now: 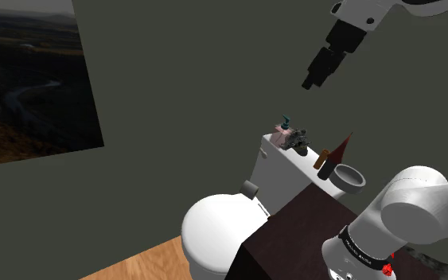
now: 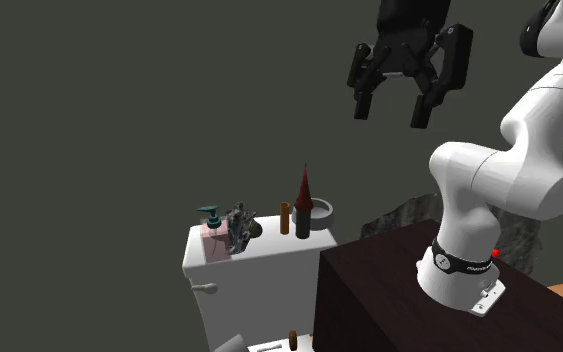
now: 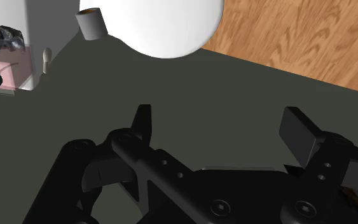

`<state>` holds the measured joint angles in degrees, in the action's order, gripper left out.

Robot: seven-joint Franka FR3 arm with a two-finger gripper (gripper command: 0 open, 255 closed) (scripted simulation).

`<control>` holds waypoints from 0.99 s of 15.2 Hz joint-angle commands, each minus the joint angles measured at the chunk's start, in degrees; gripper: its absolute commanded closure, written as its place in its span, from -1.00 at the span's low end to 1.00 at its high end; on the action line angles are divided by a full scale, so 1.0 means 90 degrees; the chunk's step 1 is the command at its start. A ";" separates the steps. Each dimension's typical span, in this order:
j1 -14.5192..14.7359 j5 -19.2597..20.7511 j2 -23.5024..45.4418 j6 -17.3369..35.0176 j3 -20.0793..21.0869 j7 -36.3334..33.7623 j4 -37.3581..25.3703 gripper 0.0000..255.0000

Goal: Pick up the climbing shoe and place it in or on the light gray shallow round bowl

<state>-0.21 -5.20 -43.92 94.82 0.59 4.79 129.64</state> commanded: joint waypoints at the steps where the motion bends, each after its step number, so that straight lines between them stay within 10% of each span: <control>1: 0.0000 0.0000 0.0000 0.0000 0.0000 0.0000 0.0000 -1.00; 15: -0.0586 0.0905 0.0958 0.1645 -0.1317 0.1509 0.1109 -1.00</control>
<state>-5.15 2.44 -36.05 107.76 -10.54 17.57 138.33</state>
